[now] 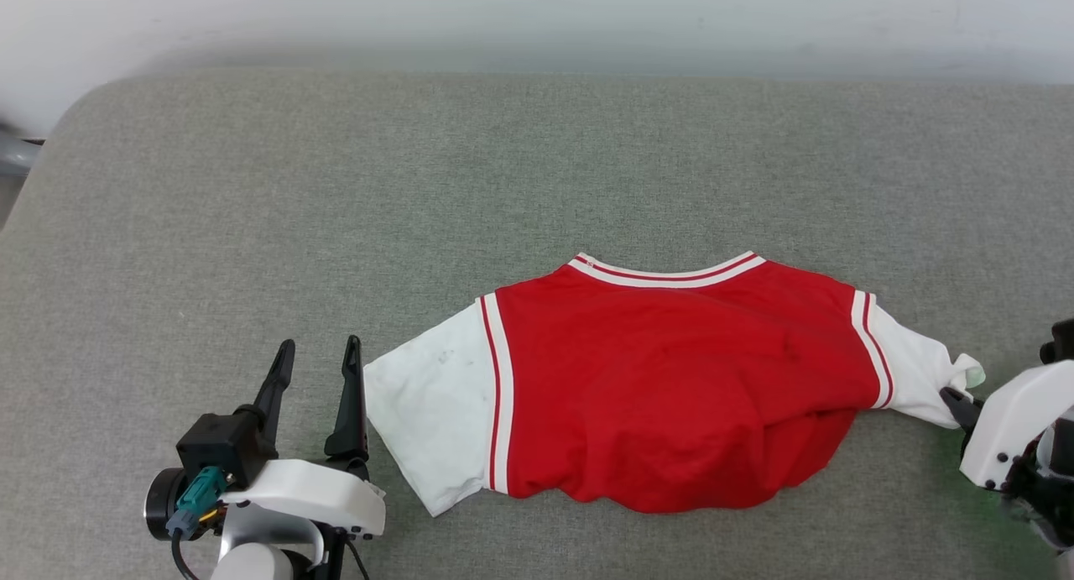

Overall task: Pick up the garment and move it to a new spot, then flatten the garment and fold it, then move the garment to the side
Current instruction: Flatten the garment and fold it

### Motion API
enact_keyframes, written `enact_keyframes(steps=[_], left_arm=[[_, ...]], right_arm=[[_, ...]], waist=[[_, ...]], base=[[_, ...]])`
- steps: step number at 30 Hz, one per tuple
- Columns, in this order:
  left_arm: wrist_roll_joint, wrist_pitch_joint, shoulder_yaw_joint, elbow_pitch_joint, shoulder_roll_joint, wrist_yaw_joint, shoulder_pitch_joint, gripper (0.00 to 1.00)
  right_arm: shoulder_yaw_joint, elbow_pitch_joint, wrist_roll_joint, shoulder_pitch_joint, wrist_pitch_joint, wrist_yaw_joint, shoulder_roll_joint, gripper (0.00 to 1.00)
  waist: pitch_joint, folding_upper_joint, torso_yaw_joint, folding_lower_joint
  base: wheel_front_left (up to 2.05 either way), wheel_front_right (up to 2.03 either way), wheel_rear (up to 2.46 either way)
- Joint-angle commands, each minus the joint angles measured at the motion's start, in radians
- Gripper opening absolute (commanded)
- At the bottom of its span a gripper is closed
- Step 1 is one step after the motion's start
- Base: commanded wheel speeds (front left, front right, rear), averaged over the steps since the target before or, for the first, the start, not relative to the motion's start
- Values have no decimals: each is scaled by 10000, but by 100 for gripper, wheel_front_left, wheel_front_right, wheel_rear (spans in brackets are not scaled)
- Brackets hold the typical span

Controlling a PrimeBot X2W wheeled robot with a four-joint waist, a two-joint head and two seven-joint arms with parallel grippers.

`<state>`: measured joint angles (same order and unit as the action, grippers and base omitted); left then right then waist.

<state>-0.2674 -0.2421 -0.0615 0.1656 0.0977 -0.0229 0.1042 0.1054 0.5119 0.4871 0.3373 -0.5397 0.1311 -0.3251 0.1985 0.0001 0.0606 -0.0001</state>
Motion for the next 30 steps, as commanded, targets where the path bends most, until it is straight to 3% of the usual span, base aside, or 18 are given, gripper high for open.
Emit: enact_keyframes(steps=[1,2,3,4,14,19,24,30], left_arm=[[-30,39,22,35,63,44,-80,100],[-54,76,29,49,79,61,-84,100],[-65,89,38,60,100,58,-83,100],[-90,134,46,79,118,57,-93,100],[-327,430,228,119,332,148,-247,100],[-534,765,367,106,470,187,-447,100],[-759,1292,503,65,670,178,-560,100],[-1163,2444,432,108,860,22,-673,100]], right_arm=[[166,-85,-133,-330,125,-8,253,1],[296,-179,-201,-513,272,-7,438,31],[417,-281,-300,-649,451,-7,586,93],[516,-411,-373,-736,647,-7,734,100],[1377,-1948,-1693,-1362,3790,-7,1746,100],[1218,-2755,-2622,-1735,5205,-7,2173,100],[602,-3704,-3084,-2311,5912,-7,2450,100],[-66,-4815,-3218,-3030,5950,-7,2671,100]], waist=[[-6,-1,-31,1],[-8,-1,-47,1],[-14,-1,-66,1],[-26,-1,-84,1],[-556,-1,-323,1],[-932,-1,-490,1],[-1213,-1,-576,1],[-1526,-1,-718,1]], base=[[0,0,0],[0,0,0],[0,0,0],[0,0,0],[0,0,0],[0,0,0],[0,0,0],[0,0,0]])
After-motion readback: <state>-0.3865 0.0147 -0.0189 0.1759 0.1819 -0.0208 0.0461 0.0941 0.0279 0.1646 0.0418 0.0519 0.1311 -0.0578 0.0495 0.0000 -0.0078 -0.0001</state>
